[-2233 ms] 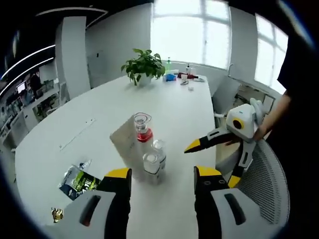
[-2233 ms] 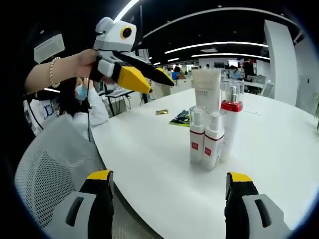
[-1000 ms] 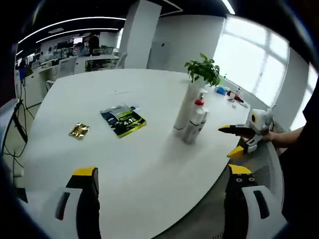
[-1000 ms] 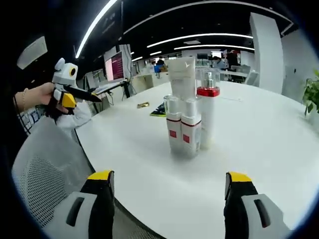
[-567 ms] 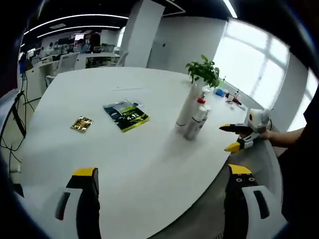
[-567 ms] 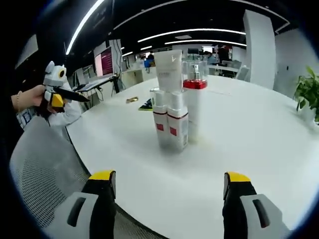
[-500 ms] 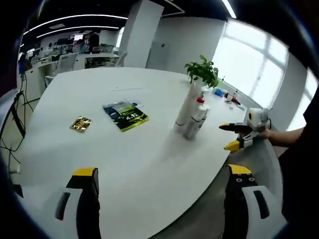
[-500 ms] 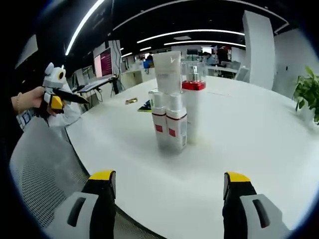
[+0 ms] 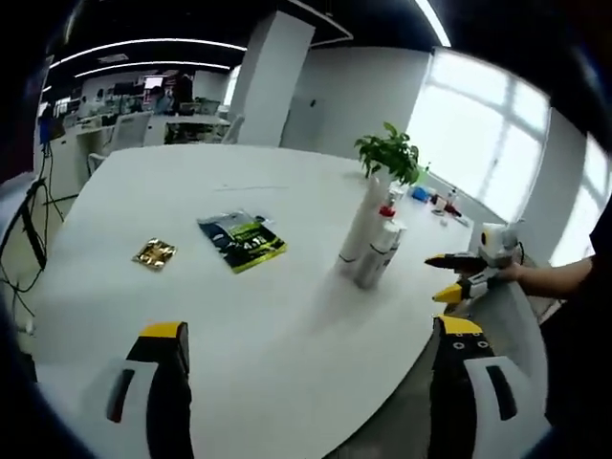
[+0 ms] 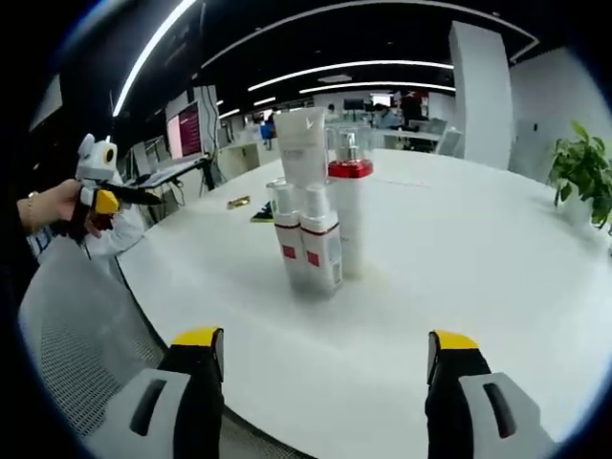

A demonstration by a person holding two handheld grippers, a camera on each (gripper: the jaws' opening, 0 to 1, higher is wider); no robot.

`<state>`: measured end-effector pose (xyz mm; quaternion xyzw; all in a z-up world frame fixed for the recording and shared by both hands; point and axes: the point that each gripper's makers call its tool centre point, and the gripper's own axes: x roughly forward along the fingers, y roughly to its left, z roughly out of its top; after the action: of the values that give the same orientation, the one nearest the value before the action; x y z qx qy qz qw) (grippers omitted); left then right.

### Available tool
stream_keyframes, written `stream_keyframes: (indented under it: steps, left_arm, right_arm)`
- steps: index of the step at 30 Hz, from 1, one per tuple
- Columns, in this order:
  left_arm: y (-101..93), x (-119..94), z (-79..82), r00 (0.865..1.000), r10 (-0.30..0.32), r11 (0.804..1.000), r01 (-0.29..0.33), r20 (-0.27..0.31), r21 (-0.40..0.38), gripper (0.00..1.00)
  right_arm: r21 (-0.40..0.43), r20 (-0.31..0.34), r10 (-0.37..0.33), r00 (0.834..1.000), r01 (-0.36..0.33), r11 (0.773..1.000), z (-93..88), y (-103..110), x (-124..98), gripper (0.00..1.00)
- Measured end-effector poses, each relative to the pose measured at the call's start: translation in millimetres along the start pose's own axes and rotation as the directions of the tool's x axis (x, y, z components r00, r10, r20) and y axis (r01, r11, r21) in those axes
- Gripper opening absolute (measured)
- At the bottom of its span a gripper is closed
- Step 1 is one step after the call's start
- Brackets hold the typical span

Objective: Arrange the skincare products in the storage area until every visible bottle or jar stands upright without overlapping.

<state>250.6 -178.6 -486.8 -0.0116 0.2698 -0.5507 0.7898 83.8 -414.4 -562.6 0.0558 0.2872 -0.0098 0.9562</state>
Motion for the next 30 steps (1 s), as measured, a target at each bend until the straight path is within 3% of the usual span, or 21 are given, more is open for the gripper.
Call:
stream_keyframes:
  steps: [3, 5, 10, 21, 26, 30]
  left_arm:
    - [4.7, 6.0, 3.1, 1.0, 0.026, 1.0, -0.026, 0.0, 0.003, 0.99]
    - [12.2, 11.9, 0.7, 0.998, 0.055, 0.998, -0.054, -0.029, 0.034, 0.97]
    - [17.5, 29.4, 10.0, 0.996, 0.082, 0.997, -0.082, -0.032, 0.012, 0.92]
    - [38.4, 93.1, 18.9, 0.983, 0.159, 0.987, -0.16, -0.092, 0.004, 0.87]
    - [60.9, 124.9, 25.6, 0.96, 0.252, 0.964, -0.261, -0.125, -0.058, 0.83]
    - [73.4, 153.6, 39.8, 0.935, 0.33, 0.939, -0.339, -0.128, -0.056, 0.84]
  right_arm:
    - [-0.006, -0.007, 0.009, 1.0, -0.009, 1.0, -1.9, 0.0, 0.9, 0.93]
    - [-0.006, 0.0, 0.018, 1.0, -0.018, 1.0, -0.5, 2.1, 1.5, 0.93]
    - [0.002, -0.003, 0.027, 1.0, -0.027, 1.0, -2.2, 3.6, 1.9, 0.91]
    - [0.018, -0.005, 0.067, 0.998, -0.067, 0.998, -3.5, 12.2, 2.9, 0.89]
    - [0.023, -0.01, 0.083, 0.996, -0.083, 0.996, -5.2, 14.6, 3.8, 0.89]
    - [0.042, -0.006, 0.09, 0.996, -0.09, 0.995, -5.7, 15.1, 4.1, 0.89]
